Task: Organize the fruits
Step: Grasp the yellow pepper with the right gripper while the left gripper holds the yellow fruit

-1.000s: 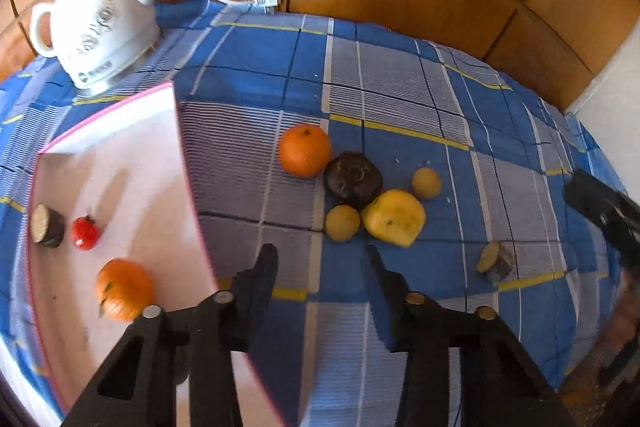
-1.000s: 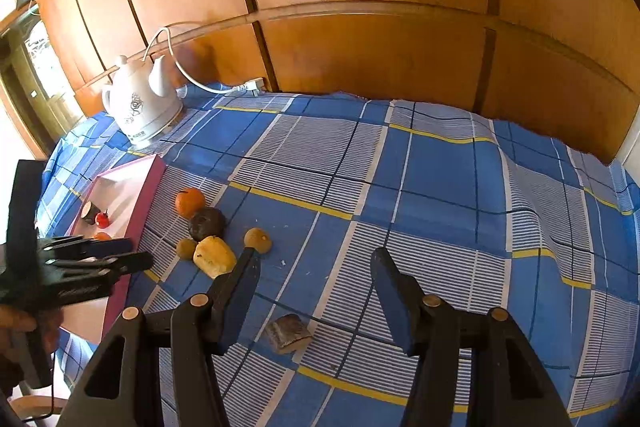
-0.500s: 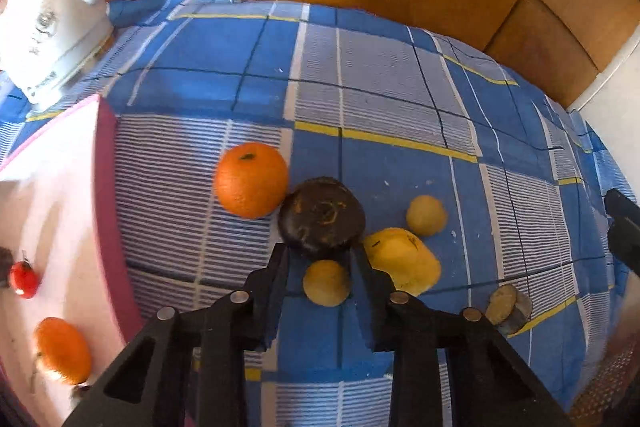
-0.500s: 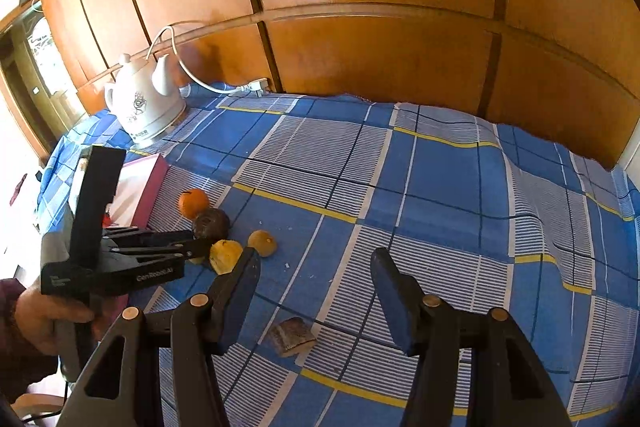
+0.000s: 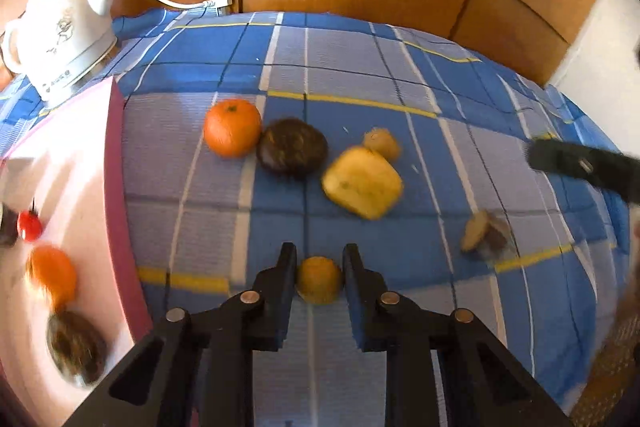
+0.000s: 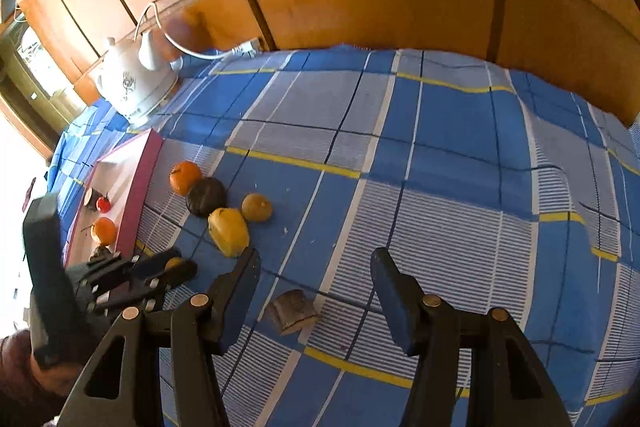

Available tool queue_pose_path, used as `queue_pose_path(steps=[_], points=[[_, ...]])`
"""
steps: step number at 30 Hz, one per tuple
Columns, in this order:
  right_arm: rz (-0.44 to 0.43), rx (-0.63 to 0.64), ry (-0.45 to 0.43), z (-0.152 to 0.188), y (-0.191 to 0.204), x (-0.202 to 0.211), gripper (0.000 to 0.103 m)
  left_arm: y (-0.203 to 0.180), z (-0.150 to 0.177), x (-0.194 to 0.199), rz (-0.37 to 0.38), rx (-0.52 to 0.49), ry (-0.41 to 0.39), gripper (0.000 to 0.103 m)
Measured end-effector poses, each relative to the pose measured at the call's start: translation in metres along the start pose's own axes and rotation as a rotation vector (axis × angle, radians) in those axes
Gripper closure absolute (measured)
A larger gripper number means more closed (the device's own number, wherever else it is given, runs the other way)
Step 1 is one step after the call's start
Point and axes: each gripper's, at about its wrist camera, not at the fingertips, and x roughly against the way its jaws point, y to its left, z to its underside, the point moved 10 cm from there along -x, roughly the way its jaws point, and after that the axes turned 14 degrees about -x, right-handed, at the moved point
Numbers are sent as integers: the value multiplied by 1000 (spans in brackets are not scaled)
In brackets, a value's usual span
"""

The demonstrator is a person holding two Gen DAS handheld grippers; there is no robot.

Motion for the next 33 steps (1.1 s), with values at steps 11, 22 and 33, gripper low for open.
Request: queue_pose_path(steps=[11, 22, 33], points=[[-79, -21, 20, 3, 8, -1, 45, -18, 34, 12, -68, -45, -91, 79], [-88, 173, 97, 31, 65, -25, 45, -20, 34, 11, -94, -89, -131, 79], [18, 247, 157, 18, 83, -87, 44, -24, 37, 15, -95, -113, -160, 79]])
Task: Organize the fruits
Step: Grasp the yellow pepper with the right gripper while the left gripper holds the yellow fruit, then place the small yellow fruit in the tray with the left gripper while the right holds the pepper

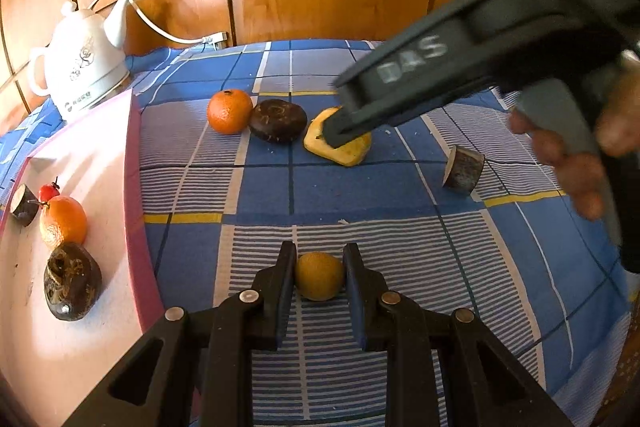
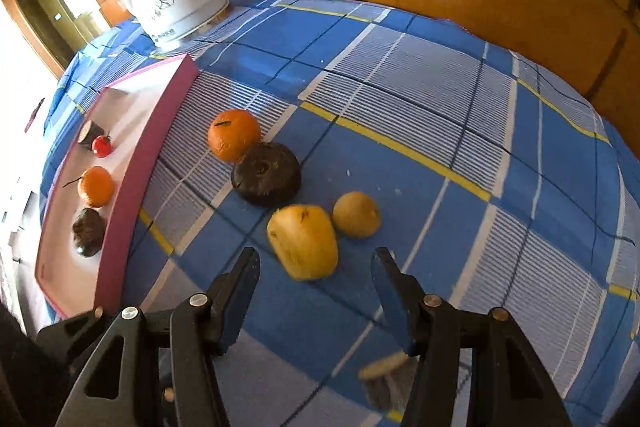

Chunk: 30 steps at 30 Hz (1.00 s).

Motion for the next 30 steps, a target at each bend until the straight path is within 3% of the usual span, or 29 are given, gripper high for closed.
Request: queue_pose_path(steps=[1, 3, 5, 11, 18, 25, 27, 30], points=[[1, 8, 10, 1, 2, -4, 45, -1, 0, 0, 0, -1, -2, 79], [18, 26, 13, 4, 5, -9, 71, -1, 0, 1, 2, -4, -6, 79], [37, 40, 1, 7, 6, -8, 72, -1, 1, 2, 0, -10, -9, 79], [-39, 88, 55, 38, 17, 15, 78, -3, 1, 3, -2, -16, -13, 79], [-23, 108, 122, 72, 6, 11, 79, -1, -1, 2, 9, -1, 0, 79], [-96, 66, 90, 71, 1, 16, 78, 3, -2, 1, 45, 27, 39, 79], [-153, 13, 98, 70, -6, 21, 67, 3, -2, 1, 64, 47, 46, 79], [-157, -30, 72, 60, -14, 22, 58, 2, 0, 3, 79, 56, 52, 79]])
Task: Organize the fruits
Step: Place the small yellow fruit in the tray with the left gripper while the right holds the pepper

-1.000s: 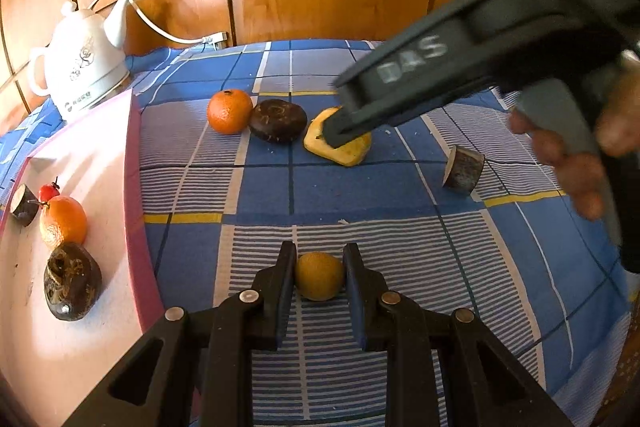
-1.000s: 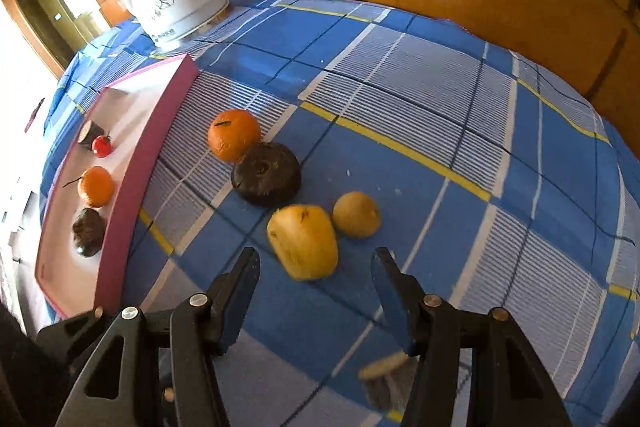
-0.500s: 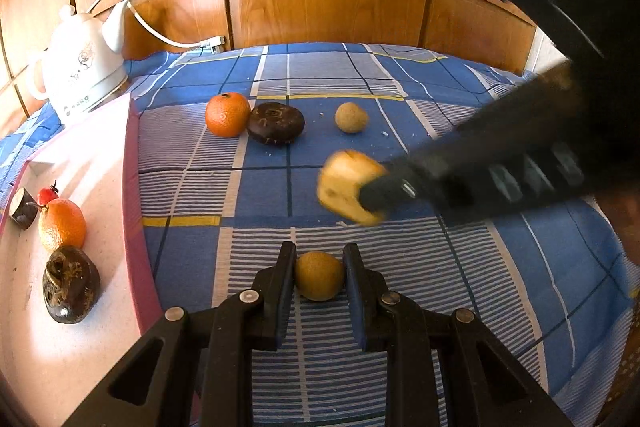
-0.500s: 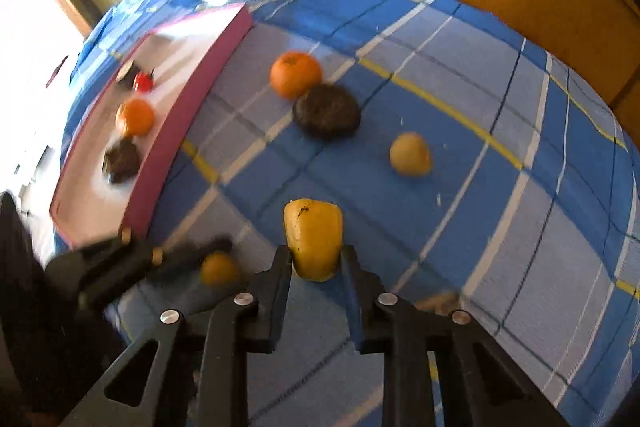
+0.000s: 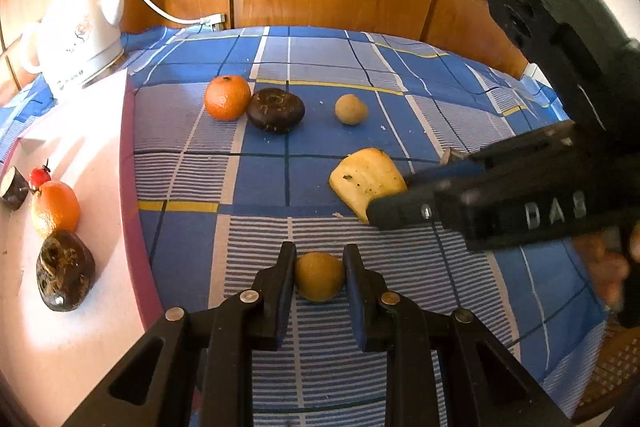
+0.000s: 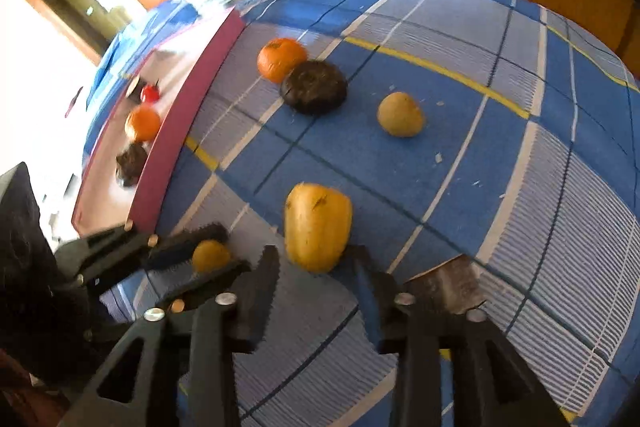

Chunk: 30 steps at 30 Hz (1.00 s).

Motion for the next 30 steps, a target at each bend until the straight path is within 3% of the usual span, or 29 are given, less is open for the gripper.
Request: queue_pose_path(steps=[4, 8, 11, 22, 30], points=[[-28, -30, -20, -8, 1, 3, 56, -2, 1, 1, 10, 5, 3, 79], [30, 18, -25, -2, 5, -6, 57, -3, 2, 1, 12, 11, 10, 79], [66, 61, -43, 0, 11, -9, 73, -3, 2, 1, 13, 14, 10, 79], [53, 59, -29, 0, 11, -10, 73, -9, 4, 9, 106, 55, 1, 79], [75, 89, -28, -1, 14, -13, 73, -13, 3, 30, 112, 36, -31, 79]])
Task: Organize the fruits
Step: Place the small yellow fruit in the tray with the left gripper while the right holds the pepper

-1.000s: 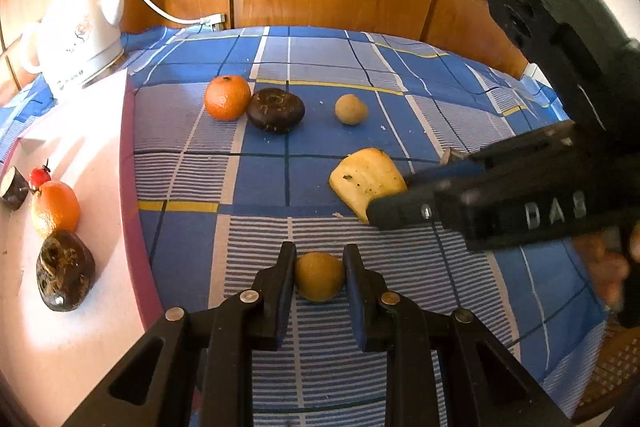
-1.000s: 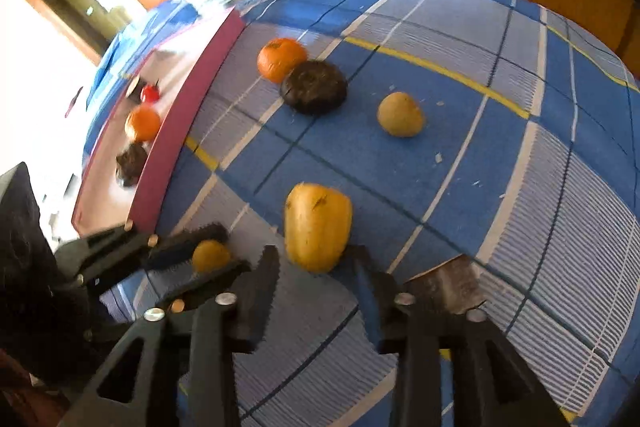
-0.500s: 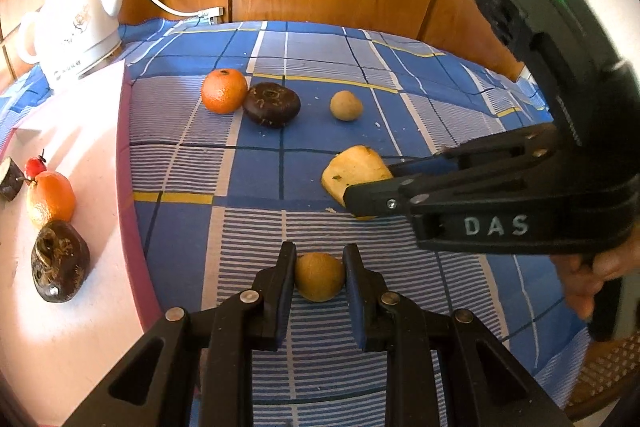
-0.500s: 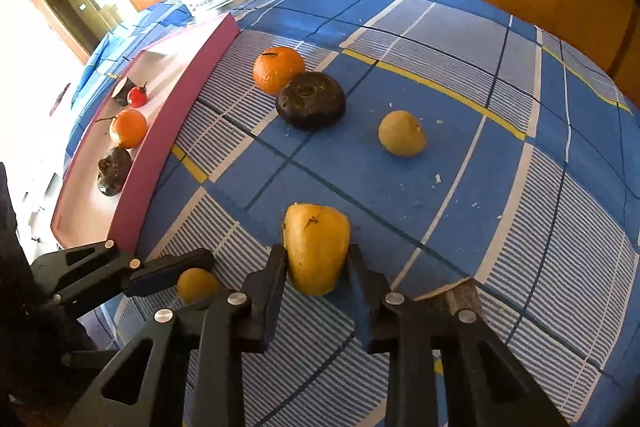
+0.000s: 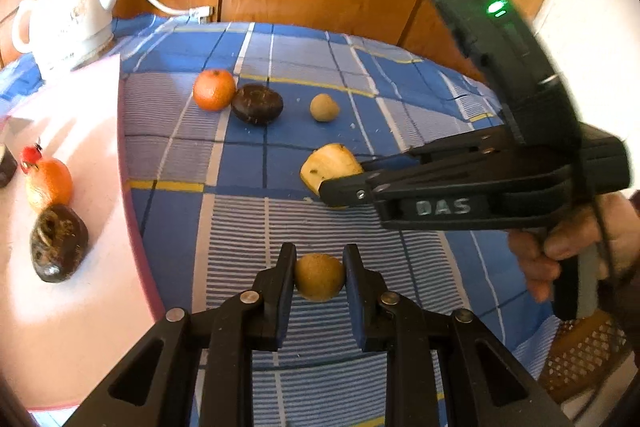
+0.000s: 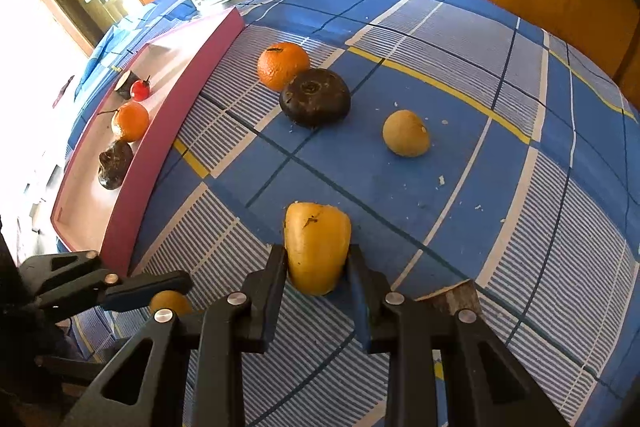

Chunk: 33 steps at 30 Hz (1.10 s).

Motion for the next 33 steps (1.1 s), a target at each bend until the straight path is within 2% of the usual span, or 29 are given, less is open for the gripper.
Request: queue_pose_path(steps=[6, 10, 14, 19, 22, 26, 27, 28, 29, 31, 33], points=[[32, 38, -19, 2, 3, -1, 73, 13, -13, 33, -27, 12, -69, 79], [56, 65, -31, 2, 5, -2, 73, 54, -20, 58, -82, 105, -109, 79], [74, 80, -36, 3, 7, -4, 73, 116, -19, 77, -172, 215, -119, 79], [83, 83, -39, 3, 7, -4, 73, 175, -18, 79, -226, 312, -108, 79], [86, 84, -40, 3, 7, -4, 73, 200, -21, 66, -265, 324, -85, 79], [83, 84, -40, 3, 8, -4, 73, 214, -27, 52, -273, 315, -62, 77], [82, 84, -40, 4, 8, -4, 73, 216, -28, 50, -278, 308, -56, 76], [80, 84, -40, 4, 8, -4, 73, 216, -30, 46, -281, 301, -49, 70], [78, 84, -39, 4, 8, -4, 73, 218, -31, 44, -286, 298, -42, 58], [77, 87, -39, 4, 7, -4, 73, 219, -31, 44, -304, 304, -43, 49], [81, 88, -39, 4, 7, -3, 73, 220, -28, 47, -321, 316, -35, 46]])
